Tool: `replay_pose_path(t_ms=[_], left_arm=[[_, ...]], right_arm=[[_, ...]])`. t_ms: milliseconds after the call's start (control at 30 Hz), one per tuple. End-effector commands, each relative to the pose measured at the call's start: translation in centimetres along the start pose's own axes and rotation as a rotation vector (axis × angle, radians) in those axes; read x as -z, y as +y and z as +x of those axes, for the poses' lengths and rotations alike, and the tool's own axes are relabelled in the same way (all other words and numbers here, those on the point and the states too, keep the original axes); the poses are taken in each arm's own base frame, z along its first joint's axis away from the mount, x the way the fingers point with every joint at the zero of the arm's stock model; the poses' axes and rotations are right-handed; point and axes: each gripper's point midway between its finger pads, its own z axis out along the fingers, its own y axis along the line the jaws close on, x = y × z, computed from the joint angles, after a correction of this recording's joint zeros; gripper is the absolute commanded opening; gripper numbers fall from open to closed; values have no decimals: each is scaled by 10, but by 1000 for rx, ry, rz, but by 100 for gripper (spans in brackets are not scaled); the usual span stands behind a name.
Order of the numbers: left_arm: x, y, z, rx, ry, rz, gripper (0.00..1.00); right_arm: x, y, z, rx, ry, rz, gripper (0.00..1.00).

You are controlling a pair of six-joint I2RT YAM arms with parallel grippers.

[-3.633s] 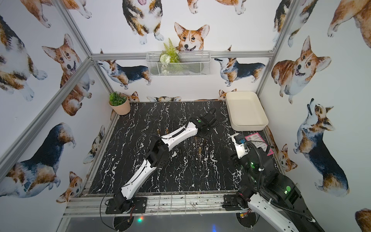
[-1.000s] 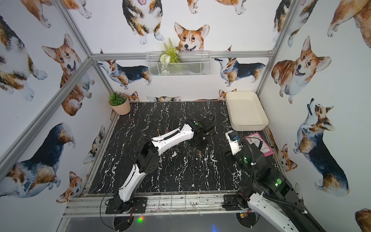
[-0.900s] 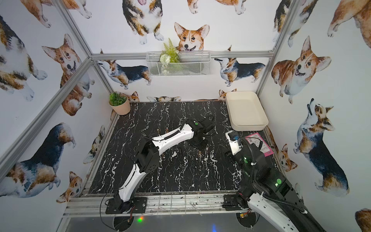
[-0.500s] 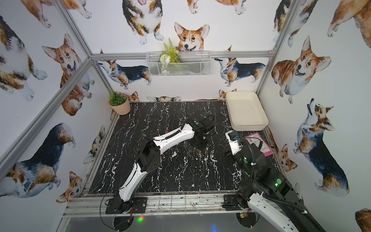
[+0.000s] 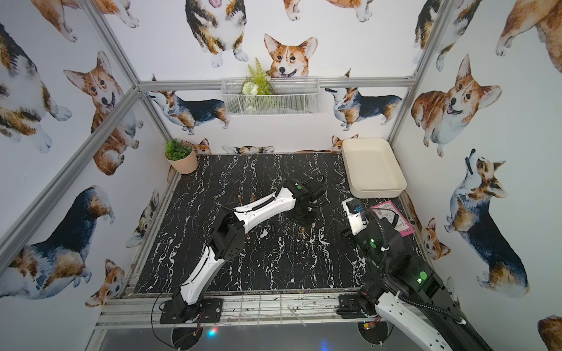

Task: Open the lipstick cap
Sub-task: Pick up the lipstick at the center of the board.

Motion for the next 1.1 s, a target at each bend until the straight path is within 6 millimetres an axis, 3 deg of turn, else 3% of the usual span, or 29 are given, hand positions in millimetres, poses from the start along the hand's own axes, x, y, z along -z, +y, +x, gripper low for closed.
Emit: replay_pose_path(t_ms=[0, 133, 267, 533, 733, 867, 1067], left_arm=[[0, 1, 5, -1, 24, -2, 21], [5, 2, 6, -4, 23, -2, 18], [27, -1, 4, -2, -2, 27, 18], [126, -17, 7, -33, -88, 156, 18], [182, -31, 14, -5, -136, 312, 18], [214, -41, 21, -13, -164, 399, 18], [246, -56, 34, -34, -188, 524, 16]], right_arm=[[0, 0, -7, -7, -32, 2, 59], [0, 0, -7, -5, -32, -1, 59], [1, 0, -8, -1, -29, -2, 59], [-5, 12, -5, 15, 28, -65, 58], [-11, 28, -2, 18, 69, -145, 58], [-12, 38, -7, 20, 60, -197, 58], [-17, 56, -9, 22, 82, -294, 57]])
